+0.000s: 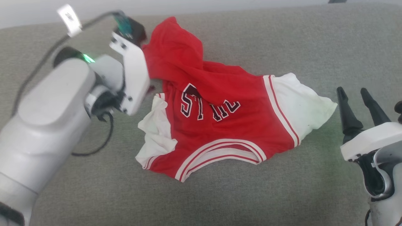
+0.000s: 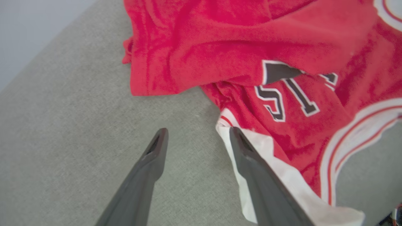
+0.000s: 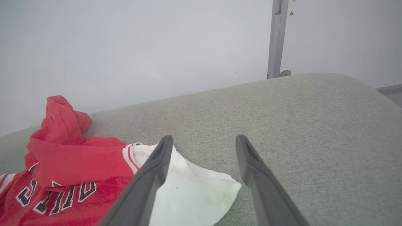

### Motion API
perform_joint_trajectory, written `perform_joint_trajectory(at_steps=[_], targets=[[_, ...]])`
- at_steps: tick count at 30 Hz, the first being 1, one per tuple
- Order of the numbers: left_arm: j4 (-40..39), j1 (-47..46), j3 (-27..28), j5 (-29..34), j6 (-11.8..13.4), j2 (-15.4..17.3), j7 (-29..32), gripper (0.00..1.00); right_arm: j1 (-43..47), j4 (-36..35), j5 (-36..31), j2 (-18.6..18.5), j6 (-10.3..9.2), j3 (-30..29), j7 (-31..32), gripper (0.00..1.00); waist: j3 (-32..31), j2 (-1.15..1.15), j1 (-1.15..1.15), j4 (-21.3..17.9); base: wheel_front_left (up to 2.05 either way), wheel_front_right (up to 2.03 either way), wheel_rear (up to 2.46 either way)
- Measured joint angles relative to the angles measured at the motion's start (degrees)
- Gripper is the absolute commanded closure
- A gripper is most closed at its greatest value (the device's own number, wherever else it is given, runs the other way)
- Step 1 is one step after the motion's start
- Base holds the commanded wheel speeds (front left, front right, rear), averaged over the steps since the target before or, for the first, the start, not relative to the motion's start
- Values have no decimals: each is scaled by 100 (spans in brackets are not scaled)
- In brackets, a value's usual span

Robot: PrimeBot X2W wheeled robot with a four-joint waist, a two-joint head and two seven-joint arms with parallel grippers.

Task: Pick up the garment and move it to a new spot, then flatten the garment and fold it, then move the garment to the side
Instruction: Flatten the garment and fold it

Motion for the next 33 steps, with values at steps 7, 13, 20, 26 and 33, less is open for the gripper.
perform_joint_trajectory(at_steps=[7,13,20,26,33], targets=[[-955,553,24,-419,537,172,582,0,54,-148,-115,99,0,-83,14,0,-162,0,0,144,0,0,0],[-1530,881,48,-626,938,332,899,0,57,-203,-143,136,0,-86,53,0,-147,0,0,109,0,0,0],[-1337,1192,42,-691,1156,382,862,0,37,-202,-101,175,0,3,74,0,-9,0,0,-39,0,0,0],[-1128,1258,87,-776,1017,466,765,100,16,-160,-80,155,0,31,47,0,21,0,0,-89,0,0,0],[-1408,1266,268,-880,1014,713,653,100,174,-168,-98,105,0,-127,51,0,-145,0,0,56,0,0,0]])
